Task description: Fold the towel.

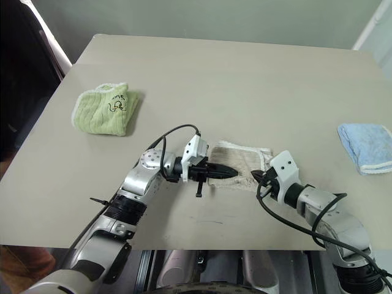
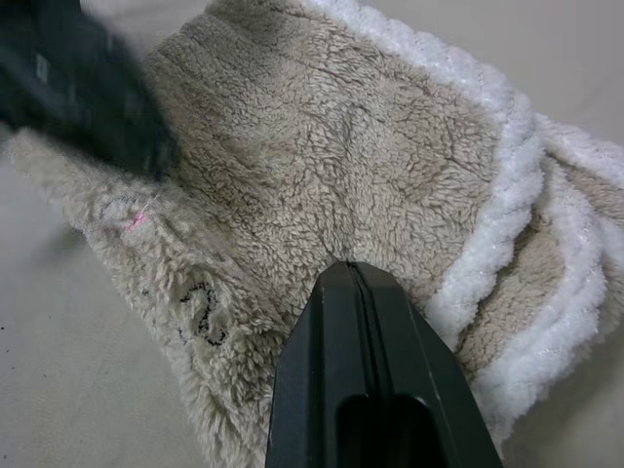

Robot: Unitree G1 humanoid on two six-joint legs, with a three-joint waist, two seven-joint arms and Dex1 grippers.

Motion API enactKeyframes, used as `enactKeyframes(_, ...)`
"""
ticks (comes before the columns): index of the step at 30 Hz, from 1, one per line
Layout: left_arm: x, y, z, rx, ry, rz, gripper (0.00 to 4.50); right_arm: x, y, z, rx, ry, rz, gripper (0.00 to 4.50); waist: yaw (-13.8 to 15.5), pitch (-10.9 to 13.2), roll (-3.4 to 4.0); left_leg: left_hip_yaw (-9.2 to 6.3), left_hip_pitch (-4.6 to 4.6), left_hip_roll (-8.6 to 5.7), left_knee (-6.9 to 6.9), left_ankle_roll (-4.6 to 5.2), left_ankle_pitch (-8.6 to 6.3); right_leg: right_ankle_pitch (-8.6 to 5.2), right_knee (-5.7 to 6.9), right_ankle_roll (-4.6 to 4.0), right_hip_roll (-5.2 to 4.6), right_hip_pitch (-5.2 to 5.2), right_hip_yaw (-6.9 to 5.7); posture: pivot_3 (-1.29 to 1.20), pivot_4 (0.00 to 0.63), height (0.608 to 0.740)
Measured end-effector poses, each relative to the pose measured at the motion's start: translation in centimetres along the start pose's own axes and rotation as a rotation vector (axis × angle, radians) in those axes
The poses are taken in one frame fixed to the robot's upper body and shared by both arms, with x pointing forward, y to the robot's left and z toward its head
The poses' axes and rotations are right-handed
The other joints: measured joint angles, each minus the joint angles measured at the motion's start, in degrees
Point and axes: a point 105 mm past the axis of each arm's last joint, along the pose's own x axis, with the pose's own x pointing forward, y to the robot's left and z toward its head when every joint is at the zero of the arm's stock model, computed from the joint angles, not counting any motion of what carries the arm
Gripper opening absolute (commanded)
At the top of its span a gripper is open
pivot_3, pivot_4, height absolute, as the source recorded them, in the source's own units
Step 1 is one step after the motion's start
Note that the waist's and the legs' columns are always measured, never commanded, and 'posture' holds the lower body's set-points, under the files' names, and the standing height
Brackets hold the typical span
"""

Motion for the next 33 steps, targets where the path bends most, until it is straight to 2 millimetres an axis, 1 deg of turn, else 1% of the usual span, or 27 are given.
enactKeyframes(9, -0.1, 0.1, -2.0, -0.008, 0.062, -0.005, 0.10, 0.2, 0.1, 0.1, -0.002, -0.016, 0.014, 0.00, 0.0, 0.0, 0.03, -0.01, 0.05, 0.01, 0.04, 0.00, -0.01, 0.01, 0.01, 0.00, 0.00, 0.05, 0.00, 0.00, 0.150, 0.697)
enactKeyframes(15, -0.1, 0.0, -2.1, 0.003, 0.050, 0.002, 0.10, 0.2, 0.1, -0.3, -0.003, -0.012, 0.016, 0.00, 0.0, -0.1, 0.08, -0.02, 0.14, 0.01, 0.04, 0.00, -0.02, 0.00, 0.00, 0.01, 0.01, 0.16, 0.00, 0.00, 0.150, 0.697)
enactKeyframes(19, -0.4, 0.3, -1.2, -0.107, -0.038, 0.014, 0.10, 0.1, -0.1, -0.2, -0.002, -0.018, 0.023, 0.00, 0.0, -0.1, 0.08, -0.01, 0.13, 0.01, 0.04, 0.00, -0.02, 0.00, 0.00, 0.01, 0.00, 0.15, 0.00, 0.00, 0.150, 0.697)
enactKeyframes(22, -1.1, 0.4, 0.0, -0.173, -0.102, 0.010, 0.68, -0.3, -0.5, 0.6, 0.024, -0.059, 0.019, 0.00, -0.1, -0.1, 0.08, 0.00, 0.09, 0.01, 0.04, 0.00, -0.01, 0.01, 0.00, 0.01, 0.01, 0.11, 0.00, 0.00, 0.150, 0.697)
enactKeyframes(24, -1.7, 0.8, 1.9, -0.211, -0.162, 0.003, 1.31, -0.8, -1.1, 2.5, 0.037, -0.135, 0.018, 0.00, -0.1, -0.1, 0.08, 0.02, 0.07, 0.01, 0.05, 0.02, 0.01, 0.02, 0.01, 0.00, 0.01, 0.10, 0.00, 0.00, 0.150, 0.697)
enactKeyframes(25, -2.1, 1.0, 2.9, -0.215, -0.190, 0.002, 1.72, -1.0, -1.2, 3.3, 0.033, -0.165, 0.020, 0.00, -0.1, -0.1, 0.08, 0.01, 0.08, 0.01, 0.05, 0.02, 0.01, 0.02, 0.00, -0.01, 0.01, 0.11, -0.01, 0.00, 0.150, 0.697)
enactKeyframes(26, -2.6, 1.4, 4.4, -0.211, -0.224, 0.005, 2.04, -1.3, -1.2, 4.3, 0.026, -0.203, 0.026, 0.00, -0.1, -0.1, 0.08, 0.01, 0.08, 0.02, 0.05, 0.02, 0.01, 0.02, 0.00, -0.02, 0.01, 0.11, -0.01, 0.00, 0.150, 0.697)
enactKeyframes(27, -2.8, 1.5, 5.2, -0.202, -0.240, 0.006, 2.36, -1.5, -1.2, 4.7, 0.024, -0.219, 0.031, 0.00, -0.1, -0.1, 0.08, 0.02, 0.10, 0.02, 0.05, 0.01, 0.01, 0.03, 0.00, -0.03, 0.01, 0.13, -0.01, 0.00, 0.150, 0.697)
enactKeyframes(28, -3.1, 1.7, 5.9, -0.192, -0.256, 0.008, 2.77, -1.6, -1.2, 5.2, 0.027, -0.233, 0.041, 0.00, -0.1, -0.1, 0.08, 0.02, 0.10, 0.02, 0.05, 0.01, 0.00, 0.03, 0.00, -0.03, 0.01, 0.13, 0.00, 0.00, 0.150, 0.697)
enactKeyframes(30, -3.4, 1.9, 6.6, -0.171, -0.257, 0.014, 3.47, -1.7, -1.1, 6.1, 0.022, -0.257, 0.054, 0.00, -0.1, -0.1, 0.08, 0.05, 0.11, 0.02, 0.05, 0.01, 0.00, 0.04, -0.01, -0.05, 0.00, 0.12, 0.01, 0.00, 0.150, 0.697)
enactKeyframes(33, -3.5, 2.1, 6.6, -0.161, -0.253, 0.033, 4.47, -1.6, -1.1, 6.8, 0.012, -0.272, 0.064, 0.00, 0.0, -0.1, 0.08, 0.03, 0.10, 0.02, 0.05, 0.02, 0.01, 0.04, 0.00, -0.06, 0.00, 0.12, 0.01, 0.00, 0.150, 0.697)
